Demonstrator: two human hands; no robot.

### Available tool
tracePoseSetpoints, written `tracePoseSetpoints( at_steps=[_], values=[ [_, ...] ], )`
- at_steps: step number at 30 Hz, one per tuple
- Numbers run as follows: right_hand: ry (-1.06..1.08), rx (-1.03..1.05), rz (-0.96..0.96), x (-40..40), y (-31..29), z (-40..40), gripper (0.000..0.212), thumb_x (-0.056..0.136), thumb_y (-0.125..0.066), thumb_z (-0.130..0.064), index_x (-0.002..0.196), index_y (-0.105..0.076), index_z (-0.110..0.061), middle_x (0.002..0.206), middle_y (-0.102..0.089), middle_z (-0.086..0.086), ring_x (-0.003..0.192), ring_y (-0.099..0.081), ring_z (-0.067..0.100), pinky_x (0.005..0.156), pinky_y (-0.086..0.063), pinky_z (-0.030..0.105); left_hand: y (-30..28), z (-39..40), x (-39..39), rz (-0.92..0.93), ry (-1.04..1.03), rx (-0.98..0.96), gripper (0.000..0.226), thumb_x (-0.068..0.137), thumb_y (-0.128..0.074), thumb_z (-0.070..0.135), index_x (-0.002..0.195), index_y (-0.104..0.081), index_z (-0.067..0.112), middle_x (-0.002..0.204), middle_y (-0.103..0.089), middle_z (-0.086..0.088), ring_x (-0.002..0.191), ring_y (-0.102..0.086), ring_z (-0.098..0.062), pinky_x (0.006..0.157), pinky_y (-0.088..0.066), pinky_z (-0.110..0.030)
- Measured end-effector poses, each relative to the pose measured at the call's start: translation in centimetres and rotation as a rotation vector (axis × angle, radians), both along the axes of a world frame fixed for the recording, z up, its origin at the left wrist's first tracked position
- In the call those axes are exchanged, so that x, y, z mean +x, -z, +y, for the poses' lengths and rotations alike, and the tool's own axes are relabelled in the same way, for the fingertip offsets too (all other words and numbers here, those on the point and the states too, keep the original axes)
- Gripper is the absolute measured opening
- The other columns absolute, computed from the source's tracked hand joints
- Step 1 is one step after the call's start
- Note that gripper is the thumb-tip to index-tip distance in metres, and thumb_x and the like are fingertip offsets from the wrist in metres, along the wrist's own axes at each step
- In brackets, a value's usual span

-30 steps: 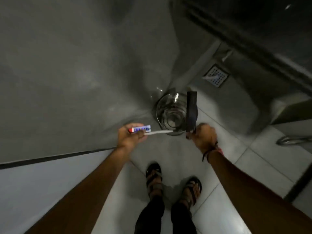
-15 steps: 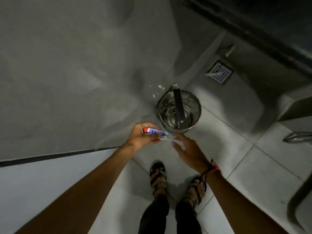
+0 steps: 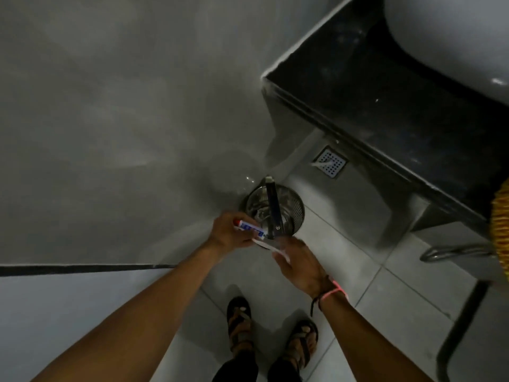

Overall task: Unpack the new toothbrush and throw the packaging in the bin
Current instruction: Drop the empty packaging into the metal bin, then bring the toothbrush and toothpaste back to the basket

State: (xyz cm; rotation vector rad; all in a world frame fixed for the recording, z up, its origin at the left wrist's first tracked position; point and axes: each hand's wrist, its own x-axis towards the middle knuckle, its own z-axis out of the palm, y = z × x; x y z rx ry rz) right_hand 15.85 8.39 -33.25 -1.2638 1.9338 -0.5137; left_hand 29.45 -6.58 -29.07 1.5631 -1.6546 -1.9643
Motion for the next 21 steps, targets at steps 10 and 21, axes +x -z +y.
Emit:
tracePoseSetpoints(
  at_steps=[10,21],
  values=[
    [-0.272,0.419,0.329,-0.7,12.2,-3.0,0.109,0.073,-0.08,-0.041,0.159,-0.019,-0.014,0.161,-0.033,0.013,0.146,-0.036,0.037,0.122,-0.03,0.046,9.6,-1.9,4.7,-0.126,-0.061,-0.056,0.027,0.075,-0.071,-0.015,0.102,-0.066,-0.014,0.089,-0.065,-0.019,0.074,-0.064,-0.027,0.055,-0.06,-0.022],
    [0.133,0.151,-0.373,1.0,0.6,-0.5,0.046,0.09,-0.073,-0.009,0.134,-0.061,-0.007,0.124,-0.07,0.017,0.106,-0.066,0.012,0.08,-0.052,0.011,1.0,-2.3,3.3,-0.029,0.008,-0.008,0.019,0.072,-0.077,-0.01,0.082,-0.07,0.005,0.074,-0.065,-0.012,0.068,-0.067,-0.019,0.061,-0.063,-0.029]
  ],
)
